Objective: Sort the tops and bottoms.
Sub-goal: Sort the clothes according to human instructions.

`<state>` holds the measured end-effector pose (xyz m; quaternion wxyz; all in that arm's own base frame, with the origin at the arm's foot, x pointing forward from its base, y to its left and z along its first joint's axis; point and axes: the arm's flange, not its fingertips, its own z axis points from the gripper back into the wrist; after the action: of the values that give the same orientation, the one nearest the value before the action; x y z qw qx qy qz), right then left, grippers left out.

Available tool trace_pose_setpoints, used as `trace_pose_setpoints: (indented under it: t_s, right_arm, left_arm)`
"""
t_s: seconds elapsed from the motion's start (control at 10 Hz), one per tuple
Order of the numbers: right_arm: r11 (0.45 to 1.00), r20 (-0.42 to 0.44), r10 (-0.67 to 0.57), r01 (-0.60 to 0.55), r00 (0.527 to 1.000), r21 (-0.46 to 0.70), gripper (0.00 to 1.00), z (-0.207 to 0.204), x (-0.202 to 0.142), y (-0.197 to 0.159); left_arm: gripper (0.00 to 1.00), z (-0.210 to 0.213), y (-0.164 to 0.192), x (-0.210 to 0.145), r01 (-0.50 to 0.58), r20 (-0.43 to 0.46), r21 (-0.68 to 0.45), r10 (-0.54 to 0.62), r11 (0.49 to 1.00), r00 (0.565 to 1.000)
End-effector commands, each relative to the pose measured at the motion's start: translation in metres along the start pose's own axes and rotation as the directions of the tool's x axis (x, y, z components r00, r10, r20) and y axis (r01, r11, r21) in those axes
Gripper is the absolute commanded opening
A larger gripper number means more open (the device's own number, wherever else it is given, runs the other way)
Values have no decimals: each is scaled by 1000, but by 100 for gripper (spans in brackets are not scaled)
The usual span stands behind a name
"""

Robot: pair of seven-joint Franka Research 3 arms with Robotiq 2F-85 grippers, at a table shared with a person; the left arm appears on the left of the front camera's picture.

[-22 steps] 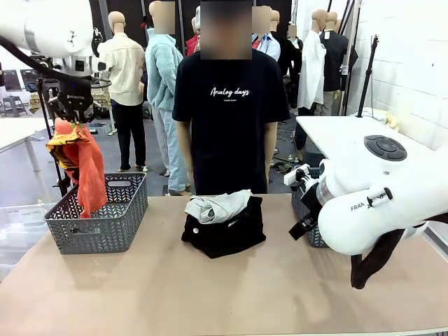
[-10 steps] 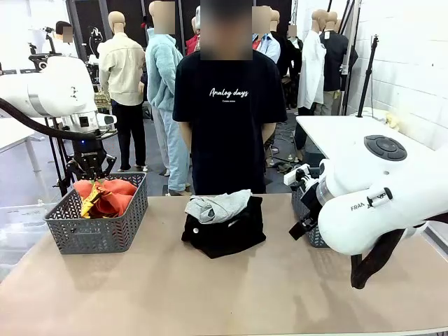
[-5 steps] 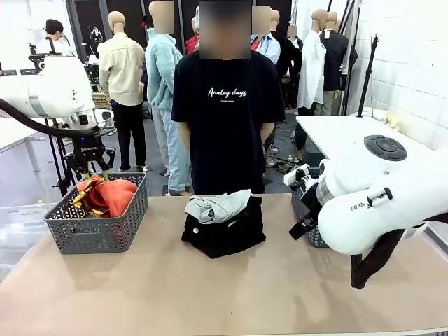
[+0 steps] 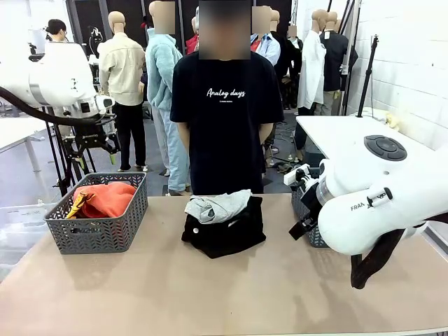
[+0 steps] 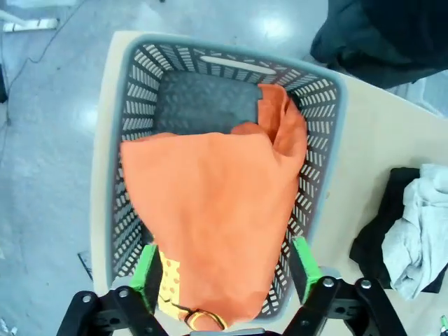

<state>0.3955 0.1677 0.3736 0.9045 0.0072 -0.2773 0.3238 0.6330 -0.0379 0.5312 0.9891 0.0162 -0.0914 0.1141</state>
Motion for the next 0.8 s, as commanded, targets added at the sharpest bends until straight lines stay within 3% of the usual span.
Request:
trace_pose_setpoints:
  t_s: [0.0, 0.3, 0.4, 0.7]
  right_arm:
    - [1000, 0, -3, 3, 1000, 1, 100, 0, 0, 0]
    - [1000, 0, -3, 3, 1000, 1, 100, 0, 0, 0]
    - [1000, 0, -3, 3, 1000, 1, 100, 0, 0, 0]
    - [1000, 0, -3, 3, 1000, 1, 100, 0, 0, 0]
  left_arm:
    - [100, 23, -7, -2, -4, 46, 47, 2, 999, 999]
    - [100, 48, -32, -14, 67, 35, 6, -67, 998, 997]
    - [100, 38, -15, -6, 33, 53, 12, -34, 999, 998]
    - [100, 38, -15, -6, 33, 53, 12, -34, 999, 998]
